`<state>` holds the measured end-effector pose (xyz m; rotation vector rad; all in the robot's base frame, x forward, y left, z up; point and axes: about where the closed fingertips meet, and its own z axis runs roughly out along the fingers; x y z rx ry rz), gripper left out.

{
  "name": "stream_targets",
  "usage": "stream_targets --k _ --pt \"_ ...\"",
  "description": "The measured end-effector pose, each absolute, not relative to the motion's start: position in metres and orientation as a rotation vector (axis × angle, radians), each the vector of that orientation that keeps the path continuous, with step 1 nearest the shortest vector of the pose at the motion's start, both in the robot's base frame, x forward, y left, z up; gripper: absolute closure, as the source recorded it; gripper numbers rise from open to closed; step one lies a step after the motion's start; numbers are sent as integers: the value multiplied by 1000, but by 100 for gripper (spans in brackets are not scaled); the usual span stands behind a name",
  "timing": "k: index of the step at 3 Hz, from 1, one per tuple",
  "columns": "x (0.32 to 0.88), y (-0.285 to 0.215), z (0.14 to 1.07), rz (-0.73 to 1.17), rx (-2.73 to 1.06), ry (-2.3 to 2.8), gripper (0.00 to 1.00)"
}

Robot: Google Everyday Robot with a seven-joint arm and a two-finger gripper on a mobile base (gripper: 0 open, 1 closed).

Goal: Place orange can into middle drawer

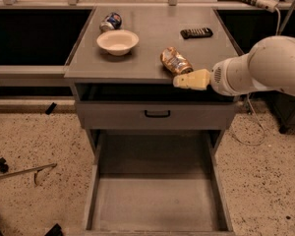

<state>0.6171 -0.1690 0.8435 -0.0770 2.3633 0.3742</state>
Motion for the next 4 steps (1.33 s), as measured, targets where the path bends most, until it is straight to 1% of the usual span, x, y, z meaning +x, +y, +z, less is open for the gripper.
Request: stream_targets --k 1,2,4 --pt "616 -168 845 374 -74 2362 0" --pt "626 -161 844 383 -73 2326 0" --pt "661 -152 864 381 -27 2121 0"
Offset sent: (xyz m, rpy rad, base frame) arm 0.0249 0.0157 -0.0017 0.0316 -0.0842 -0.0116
